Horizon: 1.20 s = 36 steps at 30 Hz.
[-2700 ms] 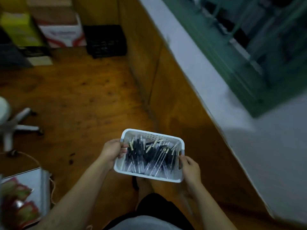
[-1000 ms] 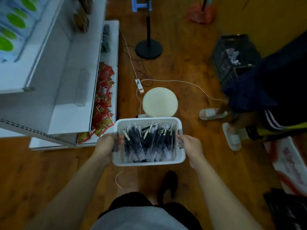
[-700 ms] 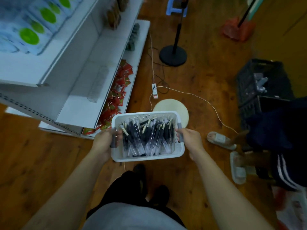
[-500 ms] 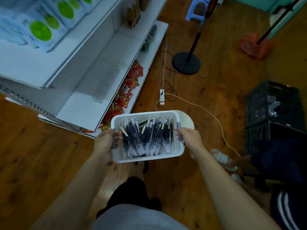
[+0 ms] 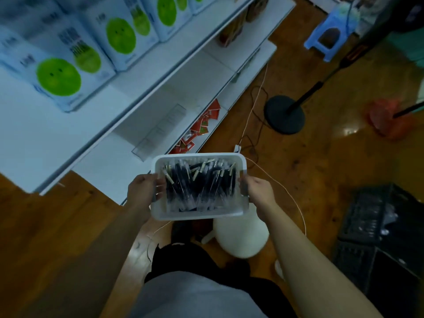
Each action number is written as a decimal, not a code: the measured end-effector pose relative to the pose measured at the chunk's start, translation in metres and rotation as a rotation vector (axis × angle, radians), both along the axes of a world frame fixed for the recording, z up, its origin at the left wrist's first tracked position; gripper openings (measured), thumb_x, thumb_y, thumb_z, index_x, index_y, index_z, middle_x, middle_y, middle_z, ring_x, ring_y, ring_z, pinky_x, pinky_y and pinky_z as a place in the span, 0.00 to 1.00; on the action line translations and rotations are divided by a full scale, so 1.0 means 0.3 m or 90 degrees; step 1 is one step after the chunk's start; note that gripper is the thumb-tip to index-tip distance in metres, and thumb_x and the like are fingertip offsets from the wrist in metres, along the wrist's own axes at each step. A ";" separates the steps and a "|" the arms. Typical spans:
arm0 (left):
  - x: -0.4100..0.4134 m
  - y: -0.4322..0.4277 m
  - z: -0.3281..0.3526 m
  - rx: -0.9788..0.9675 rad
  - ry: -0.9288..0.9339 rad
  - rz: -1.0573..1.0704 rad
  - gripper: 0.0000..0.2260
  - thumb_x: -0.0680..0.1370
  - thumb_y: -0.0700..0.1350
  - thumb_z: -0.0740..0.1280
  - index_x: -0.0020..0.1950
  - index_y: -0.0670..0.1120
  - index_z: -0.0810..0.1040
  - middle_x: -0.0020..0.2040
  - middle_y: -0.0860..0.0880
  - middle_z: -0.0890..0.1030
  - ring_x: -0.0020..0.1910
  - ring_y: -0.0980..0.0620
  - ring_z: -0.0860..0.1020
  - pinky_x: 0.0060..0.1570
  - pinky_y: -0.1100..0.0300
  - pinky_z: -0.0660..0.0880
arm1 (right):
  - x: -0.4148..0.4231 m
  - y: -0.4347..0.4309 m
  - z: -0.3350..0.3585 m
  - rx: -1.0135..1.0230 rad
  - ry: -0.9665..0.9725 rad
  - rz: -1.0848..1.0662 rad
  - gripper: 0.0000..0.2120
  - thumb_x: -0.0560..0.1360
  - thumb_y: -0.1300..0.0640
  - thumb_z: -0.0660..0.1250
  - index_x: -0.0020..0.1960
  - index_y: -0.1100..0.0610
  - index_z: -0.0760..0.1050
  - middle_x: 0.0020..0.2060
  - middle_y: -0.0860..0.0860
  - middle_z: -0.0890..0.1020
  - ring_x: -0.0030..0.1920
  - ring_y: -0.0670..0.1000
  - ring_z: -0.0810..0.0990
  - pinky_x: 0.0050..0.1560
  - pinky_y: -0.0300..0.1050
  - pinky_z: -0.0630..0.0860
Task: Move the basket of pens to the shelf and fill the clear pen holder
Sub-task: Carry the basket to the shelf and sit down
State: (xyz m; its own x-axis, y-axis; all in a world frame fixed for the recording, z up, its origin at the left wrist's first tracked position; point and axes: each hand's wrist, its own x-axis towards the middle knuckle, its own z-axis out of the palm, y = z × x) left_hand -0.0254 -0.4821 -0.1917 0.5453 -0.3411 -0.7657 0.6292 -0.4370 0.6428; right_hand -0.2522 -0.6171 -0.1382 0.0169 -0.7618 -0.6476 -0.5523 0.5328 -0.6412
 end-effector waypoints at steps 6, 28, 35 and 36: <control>-0.032 -0.042 -0.040 0.013 0.003 0.099 0.05 0.79 0.42 0.63 0.51 0.41 0.76 0.42 0.41 0.82 0.39 0.45 0.79 0.37 0.55 0.75 | 0.041 -0.159 -0.033 0.058 0.029 0.093 0.10 0.72 0.52 0.69 0.42 0.59 0.83 0.44 0.59 0.84 0.46 0.61 0.82 0.49 0.62 0.80; -0.502 -0.180 -0.256 0.027 -0.057 0.389 0.15 0.79 0.38 0.65 0.32 0.46 0.70 0.29 0.47 0.73 0.27 0.52 0.70 0.28 0.61 0.65 | 0.057 -0.566 -0.302 0.146 0.153 0.585 0.07 0.76 0.52 0.64 0.45 0.55 0.76 0.49 0.56 0.81 0.52 0.56 0.79 0.55 0.52 0.76; -0.308 -0.031 -0.444 -0.026 0.094 0.299 0.08 0.74 0.37 0.71 0.36 0.43 0.78 0.32 0.43 0.74 0.27 0.50 0.66 0.31 0.59 0.62 | 0.180 -0.474 -0.366 0.175 0.230 0.541 0.12 0.78 0.60 0.63 0.36 0.58 0.75 0.34 0.54 0.79 0.30 0.47 0.78 0.30 0.36 0.74; -0.293 -0.026 -0.467 -0.031 0.109 0.300 0.08 0.73 0.37 0.71 0.35 0.43 0.78 0.30 0.44 0.74 0.27 0.50 0.66 0.32 0.57 0.62 | 0.193 -0.477 -0.397 0.177 0.240 0.552 0.12 0.77 0.59 0.64 0.36 0.59 0.76 0.35 0.54 0.79 0.32 0.48 0.79 0.33 0.38 0.74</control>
State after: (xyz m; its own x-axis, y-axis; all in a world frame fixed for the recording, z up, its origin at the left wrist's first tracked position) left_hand -0.1133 -0.4898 -0.3319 0.5160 -0.1258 -0.8473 0.8494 -0.0522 0.5251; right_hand -0.1944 -0.7601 -0.2572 0.2532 -0.4028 -0.8796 -0.9655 -0.0481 -0.2559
